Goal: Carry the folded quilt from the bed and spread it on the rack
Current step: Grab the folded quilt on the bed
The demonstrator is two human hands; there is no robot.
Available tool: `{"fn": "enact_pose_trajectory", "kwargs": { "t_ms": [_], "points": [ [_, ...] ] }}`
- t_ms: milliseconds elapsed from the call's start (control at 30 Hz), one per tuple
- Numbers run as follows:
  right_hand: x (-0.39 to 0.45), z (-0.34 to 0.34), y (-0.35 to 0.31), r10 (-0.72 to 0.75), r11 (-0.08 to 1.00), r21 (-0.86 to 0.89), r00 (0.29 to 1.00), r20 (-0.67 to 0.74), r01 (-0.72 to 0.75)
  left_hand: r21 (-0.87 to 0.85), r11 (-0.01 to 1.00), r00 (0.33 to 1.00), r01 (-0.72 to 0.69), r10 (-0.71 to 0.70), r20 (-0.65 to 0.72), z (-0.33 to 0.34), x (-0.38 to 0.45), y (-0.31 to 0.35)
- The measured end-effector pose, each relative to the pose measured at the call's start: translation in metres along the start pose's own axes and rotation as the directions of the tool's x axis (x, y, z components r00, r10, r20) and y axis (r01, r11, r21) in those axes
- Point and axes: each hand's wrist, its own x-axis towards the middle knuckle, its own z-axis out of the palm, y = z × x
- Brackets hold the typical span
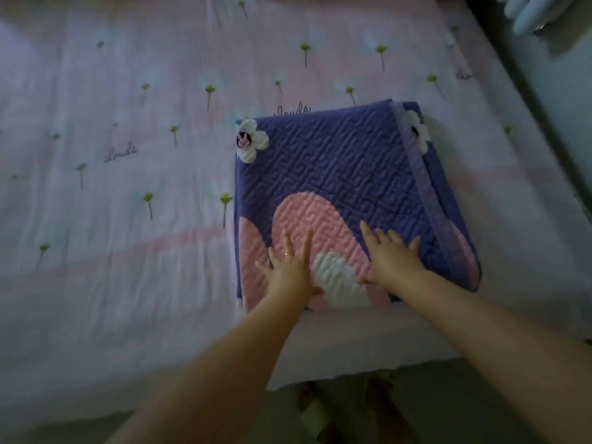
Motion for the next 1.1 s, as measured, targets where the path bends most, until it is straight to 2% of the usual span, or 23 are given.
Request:
{"fn": "enact_pose_trajectory", "kwargs": {
  "t_ms": [100, 200, 333, 467, 567, 700, 833, 1100],
  "points": [
    [0.004, 0.024, 0.010, 0.064, 0.998, -0.019, 0.996, 0.061, -0.063, 0.039, 0.999, 0.995, 0.012, -0.016, 0.097, 0.030, 0.004, -0.002],
    [0.008, 0.056, 0.026, 0.053, 0.995, -0.085, 0.996, 0.075, -0.047, 0.157, 0.987, 0.992, -0.025, 0.006, 0.122, 0.059, 0.015, -0.007],
    [0.019, 0.090, 0.041, 0.049, 0.973, -0.229, 0.999, 0.023, -0.043, 0.193, 0.980, 0.998, -0.047, 0.041, 0.037, 0.091, 0.028, -0.018],
    [0.029, 0.102, 0.043, 0.044, 0.965, -0.254, 0.997, -0.071, -0.061, 0.279, 0.956, 0.993, -0.092, 0.109, -0.046, 0.105, 0.040, -0.030],
    [0.035, 0.108, 0.041, 0.034, 0.962, -0.263, 0.992, -0.125, -0.066, 0.342, 0.933, 0.989, -0.110, 0.137, -0.056, 0.108, 0.050, -0.027],
    [0.037, 0.092, 0.035, 0.030, 0.971, -0.234, 0.994, -0.104, -0.054, 0.351, 0.926, 0.982, -0.138, 0.174, -0.074, 0.091, 0.051, -0.021],
    [0.033, 0.062, 0.036, -0.048, 0.977, -0.214, 0.989, -0.142, 0.017, 0.290, 0.944, 0.976, -0.159, 0.194, -0.095, 0.056, 0.048, -0.019],
    [-0.001, -0.008, 0.014, 0.000, 0.976, -0.214, 0.988, -0.153, -0.033, 0.388, 0.904, 0.951, -0.178, 0.259, -0.167, -0.023, 0.016, -0.026]
  ]
}}
